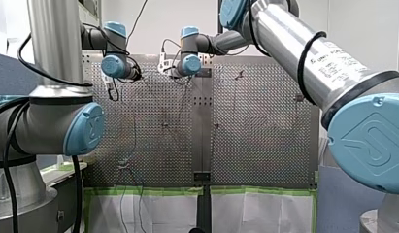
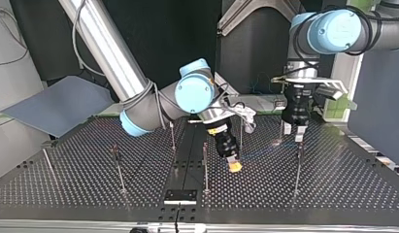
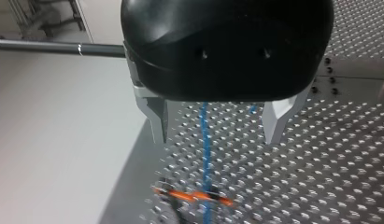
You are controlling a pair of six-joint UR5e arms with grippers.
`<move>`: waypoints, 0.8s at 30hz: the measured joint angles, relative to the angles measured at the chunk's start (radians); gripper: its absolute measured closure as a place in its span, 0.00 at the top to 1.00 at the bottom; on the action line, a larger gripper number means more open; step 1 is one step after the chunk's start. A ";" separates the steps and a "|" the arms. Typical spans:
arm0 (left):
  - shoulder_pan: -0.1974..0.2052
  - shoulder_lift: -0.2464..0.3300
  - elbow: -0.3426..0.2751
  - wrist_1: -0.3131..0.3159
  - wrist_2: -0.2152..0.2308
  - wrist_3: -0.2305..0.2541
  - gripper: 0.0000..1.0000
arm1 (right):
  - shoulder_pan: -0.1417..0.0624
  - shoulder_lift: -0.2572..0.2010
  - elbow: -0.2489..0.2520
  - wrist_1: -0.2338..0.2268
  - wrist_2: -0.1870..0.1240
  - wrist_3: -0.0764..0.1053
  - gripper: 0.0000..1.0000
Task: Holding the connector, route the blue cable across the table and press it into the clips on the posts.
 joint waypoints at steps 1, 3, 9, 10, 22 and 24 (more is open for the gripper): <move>-0.002 -0.002 0.006 0.006 0.000 -0.001 1.00 | 0.000 0.000 0.000 0.000 0.000 0.000 0.00; -0.006 -0.007 0.020 0.021 0.000 -0.007 1.00 | 0.001 0.001 0.000 -0.001 0.000 0.000 0.00; -0.018 -0.045 0.059 0.042 0.005 -0.010 1.00 | 0.001 0.002 0.000 0.000 0.000 0.000 0.00; -0.020 -0.051 0.065 0.043 0.004 -0.008 1.00 | 0.001 0.001 0.000 0.000 0.000 0.000 0.00; -0.048 -0.158 0.160 0.057 -0.014 0.015 1.00 | 0.000 0.004 0.000 -0.001 0.000 0.000 0.00; -0.050 -0.178 0.169 0.060 -0.028 0.015 1.00 | 0.000 0.004 0.000 -0.001 0.000 0.000 0.00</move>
